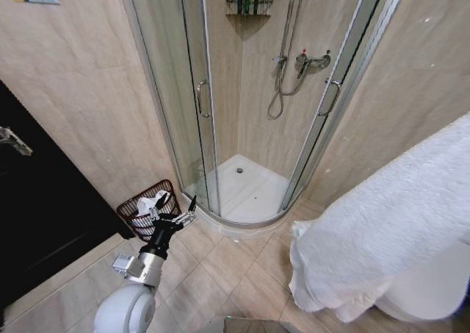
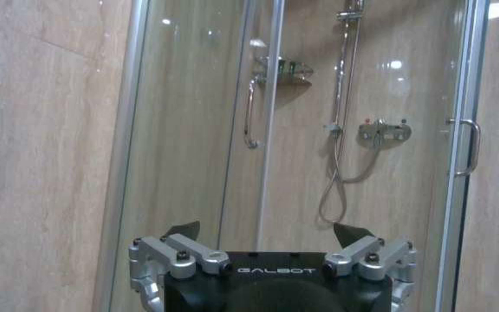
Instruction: Discard the used towel into the hamper.
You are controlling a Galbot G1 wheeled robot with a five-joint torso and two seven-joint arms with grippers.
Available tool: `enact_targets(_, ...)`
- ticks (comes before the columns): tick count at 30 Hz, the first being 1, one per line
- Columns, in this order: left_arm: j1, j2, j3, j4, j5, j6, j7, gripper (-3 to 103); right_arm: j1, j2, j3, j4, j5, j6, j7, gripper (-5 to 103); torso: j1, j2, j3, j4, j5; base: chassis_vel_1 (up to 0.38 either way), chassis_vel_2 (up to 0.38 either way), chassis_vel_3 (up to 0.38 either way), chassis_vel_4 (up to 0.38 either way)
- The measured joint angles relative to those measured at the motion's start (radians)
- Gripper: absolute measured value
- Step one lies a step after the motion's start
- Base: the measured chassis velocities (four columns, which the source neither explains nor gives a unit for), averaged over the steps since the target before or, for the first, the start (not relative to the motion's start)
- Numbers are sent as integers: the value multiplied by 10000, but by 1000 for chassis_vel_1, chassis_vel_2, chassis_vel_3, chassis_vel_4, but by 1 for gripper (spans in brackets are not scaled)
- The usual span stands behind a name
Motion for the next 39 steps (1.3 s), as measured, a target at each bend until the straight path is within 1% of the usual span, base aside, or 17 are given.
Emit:
enact_targets(1, 0, 0, 0, 0, 0, 0, 0, 100, 0, 0, 0, 0, 0, 0, 0, 2, 0, 0, 0, 0, 0, 0, 0, 0, 0)
enact_targets(6, 0, 0, 0, 0, 0, 0, 0, 100, -16, -21, 4, 4, -10, -11, 4, 2, 143, 318, 174, 0, -1, 0, 0, 0, 0)
enact_targets(7, 0, 0, 0, 0, 0, 0, 0, 100, -16, -21, 4, 4, -10, -11, 4, 2, 143, 318, 174, 0, -1, 0, 0, 0, 0)
enact_targets(10, 0, 0, 0, 0, 0, 0, -1, 100, 5, -23, -72, 4, -78, -22, 11, 2, 235, 523, 287, 0, 0, 0, 0, 0, 0)
enact_targets(13, 0, 0, 0, 0, -1, 0, 0, 100, 27, -35, -140, -12, -149, -28, 8, 2, 293, 639, 344, 0, 0, 0, 0, 0, 0)
enact_targets(19, 0, 0, 0, 0, 0, 0, 0, 100, 116, -250, -221, -94, -210, -28, -42, 2, 425, 934, 505, 1, -1, 0, 0, 0, 0)
enact_targets(20, 1, 0, 0, 0, 0, 0, 0, 100, 127, -250, -229, -98, -212, -28, -42, 2, 433, 953, 516, 1, -1, 0, 0, 0, 0)
enact_targets(22, 0, 0, 0, 0, -1, 0, 0, 100, 161, -167, -278, -98, -221, -30, -40, 2, 506, 1124, 617, 1, 0, 0, 0, 0, 0)
enact_targets(24, 0, 0, 0, 0, 0, 0, 0, 100, 161, -136, -290, -93, -221, -31, -40, 2, 519, 1155, 635, 0, 0, 0, 0, 0, 0)
enact_targets(26, 0, 0, 0, 0, 0, 0, 0, 100, 160, -65, -320, -75, -221, -31, -40, 2, 586, 1307, 720, 0, 0, 0, 0, 0, 0)
enact_targets(30, 0, -1, 0, 0, 0, 0, 0, 100, 178, -65, -330, -88, -216, -31, -40, 2, 664, 1482, 816, 0, 0, 0, 0, 0, 0)
enact_targets(33, 0, 0, 0, 0, 0, 0, 0, 100, 175, -70, -330, -96, -205, -26, -50, 2, 764, 1694, 930, 0, 0, 0, 0, 0, 0)
enact_targets(36, 0, 0, 0, 0, 0, 0, 0, 100, 171, -70, -330, -97, -201, -23, -54, 2, 806, 1782, 975, 0, 0, 0, 0, 0, 0)
enact_targets(39, 0, 0, 0, 0, 0, 0, 0, 100, 156, -62, -319, -86, -176, -17, -59, 2, 918, 2029, 1110, 0, -1, 0, 0, 0, 0)
